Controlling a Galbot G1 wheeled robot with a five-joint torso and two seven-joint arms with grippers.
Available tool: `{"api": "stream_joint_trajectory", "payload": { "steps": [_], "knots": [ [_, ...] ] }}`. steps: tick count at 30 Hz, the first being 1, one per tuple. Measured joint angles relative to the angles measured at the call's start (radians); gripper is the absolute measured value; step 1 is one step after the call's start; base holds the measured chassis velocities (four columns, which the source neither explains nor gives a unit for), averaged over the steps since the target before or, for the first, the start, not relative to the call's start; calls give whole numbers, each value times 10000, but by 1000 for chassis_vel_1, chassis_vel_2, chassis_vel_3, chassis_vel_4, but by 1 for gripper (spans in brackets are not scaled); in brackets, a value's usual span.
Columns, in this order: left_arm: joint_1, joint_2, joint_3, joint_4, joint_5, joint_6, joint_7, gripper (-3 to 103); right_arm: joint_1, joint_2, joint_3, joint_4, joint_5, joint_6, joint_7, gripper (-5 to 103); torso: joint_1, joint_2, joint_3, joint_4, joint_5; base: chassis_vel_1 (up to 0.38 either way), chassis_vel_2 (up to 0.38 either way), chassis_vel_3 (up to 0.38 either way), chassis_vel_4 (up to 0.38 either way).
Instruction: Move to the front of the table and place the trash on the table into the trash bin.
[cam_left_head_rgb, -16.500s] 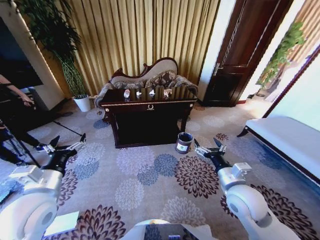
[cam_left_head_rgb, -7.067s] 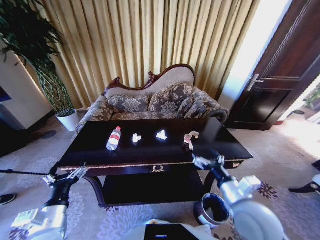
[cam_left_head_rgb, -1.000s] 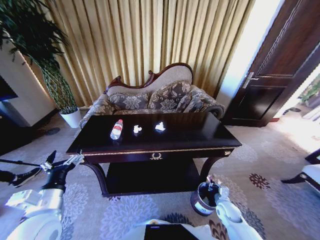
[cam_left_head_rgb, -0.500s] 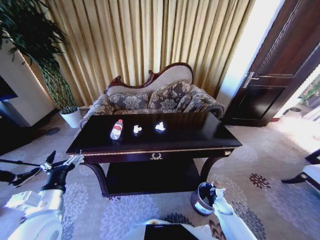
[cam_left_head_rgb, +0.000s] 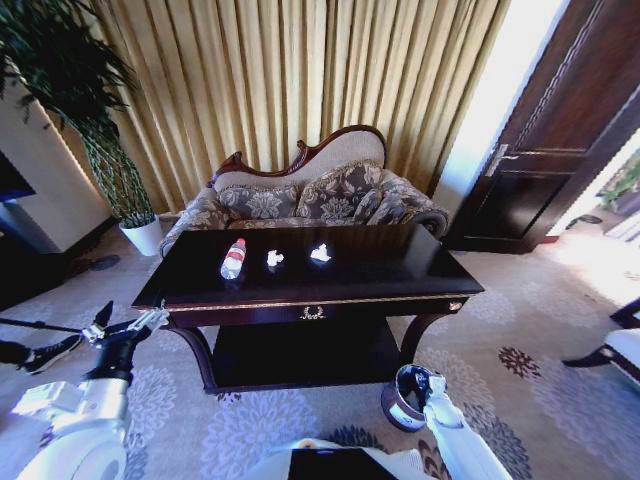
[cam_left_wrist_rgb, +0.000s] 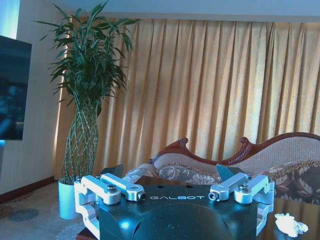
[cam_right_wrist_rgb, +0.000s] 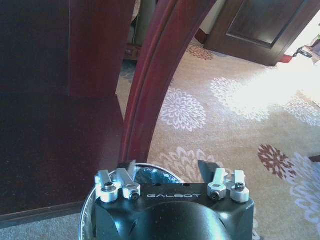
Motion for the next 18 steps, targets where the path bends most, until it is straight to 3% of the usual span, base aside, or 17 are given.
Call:
{"api": "stream_joint_trajectory", "payload": {
  "steps": [4, 7, 11, 16, 18],
  "knots": [
    [7, -1, -19, -1, 0, 1, 7, 100, -130, -26, 49, 239, 316, -65, 9, 91, 0, -1, 0, 0, 0, 0, 0, 0, 0],
    [9, -3, -37, 0, 4, 0, 17, 100, -420, -58, 120, 974, 909, -296, -39, 99, 0, 0, 0, 0, 2, 0, 0, 0, 0],
    [-8, -44, -46, 0, 13, -4, 35, 100, -909, -91, 497, 2260, 1652, -451, -518, 100, 0, 0, 0, 0, 0, 0, 0, 0, 0],
    [-6, -66, -47, 0, 26, -13, 57, 100, -1611, -142, 1077, 3709, 2095, 23, -900, 100, 0, 0, 0, 1, 1, 0, 0, 0, 0],
    [-3, -66, -46, -1, 44, -18, 88, 100, -2318, -199, 1534, 5054, 2157, 242, -1168, 100, 0, -1, -1, 0, 0, 0, 0, 0, 0]
  ]
}}
